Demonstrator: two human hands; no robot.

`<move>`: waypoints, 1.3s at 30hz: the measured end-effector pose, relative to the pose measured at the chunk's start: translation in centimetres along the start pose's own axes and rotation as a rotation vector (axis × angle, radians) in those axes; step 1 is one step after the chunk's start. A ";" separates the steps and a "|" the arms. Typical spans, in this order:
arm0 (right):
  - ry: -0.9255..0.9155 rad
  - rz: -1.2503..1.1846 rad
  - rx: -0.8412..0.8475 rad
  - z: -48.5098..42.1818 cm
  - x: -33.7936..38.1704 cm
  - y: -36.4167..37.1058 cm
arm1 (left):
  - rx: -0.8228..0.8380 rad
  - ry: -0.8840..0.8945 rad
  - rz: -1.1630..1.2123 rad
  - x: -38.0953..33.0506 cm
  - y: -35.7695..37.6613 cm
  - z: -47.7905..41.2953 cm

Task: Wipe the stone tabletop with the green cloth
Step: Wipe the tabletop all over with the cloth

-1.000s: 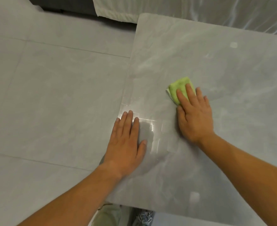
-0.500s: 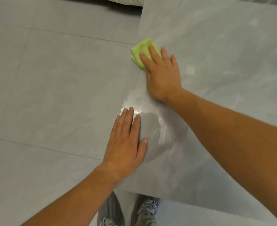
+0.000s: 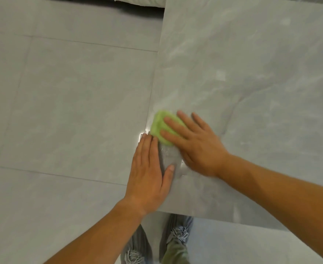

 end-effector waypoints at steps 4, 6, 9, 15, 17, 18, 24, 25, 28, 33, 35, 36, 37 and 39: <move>0.025 0.028 0.022 2.3 -2.4 -0.7 | 0.059 0.083 -0.084 0.6 0.4 1.9; 0.282 0.002 -0.057 1.6 -3.6 -1.1 | 0.082 0.088 -0.185 0.9 0.7 1.9; 0.531 -0.056 -0.160 3.0 -0.5 -0.6 | 0.082 0.096 -0.257 0.8 0.8 1.7; 0.219 -0.016 -0.003 12.3 5.2 0.6 | 0.073 0.102 -0.244 0.8 0.7 1.7; 0.479 -0.019 -0.078 13.9 3.4 0.4 | 0.098 0.101 -0.234 0.8 0.5 1.8; 0.654 -0.030 -0.123 14.3 2.8 0.2 | 0.108 0.101 -0.224 0.8 0.4 1.8; 0.783 -0.070 -0.221 11.9 11.9 2.3 | 0.094 0.110 -0.103 0.9 0.4 1.9; 0.669 -0.068 -0.186 11.8 13.0 2.8 | 0.091 0.114 -0.077 1.0 0.3 1.9; 0.506 -0.052 -0.114 13.4 11.6 2.6 | 0.103 0.135 -0.064 1.3 0.2 1.9; 1.043 -0.068 -0.266 12.8 9.3 1.4 | 0.130 0.174 -0.086 1.7 0.1 2.2; 1.008 -0.051 -0.262 10.8 11.8 2.2 | 0.137 0.212 -0.083 2.1 0.1 2.3; 0.894 -0.044 -0.240 10.1 13.4 2.8 | 0.143 0.228 -0.078 2.2 0.0 2.4; 0.770 -0.043 -0.215 9.8 14.7 3.5 | 0.152 0.241 -0.076 2.3 0.0 2.5; 0.591 -0.058 -0.163 10.5 15.8 4.1 | 0.168 0.252 -0.094 2.6 0.0 3.1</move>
Point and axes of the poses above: each hand's wrist, its own z-axis away from the middle knuckle, its own y-axis out of the palm, x = y × z, the point moved 1 cm from there along -z, towards the middle knuckle, and after that the axes turned 7 degrees about -y, right-handed, at the moved point
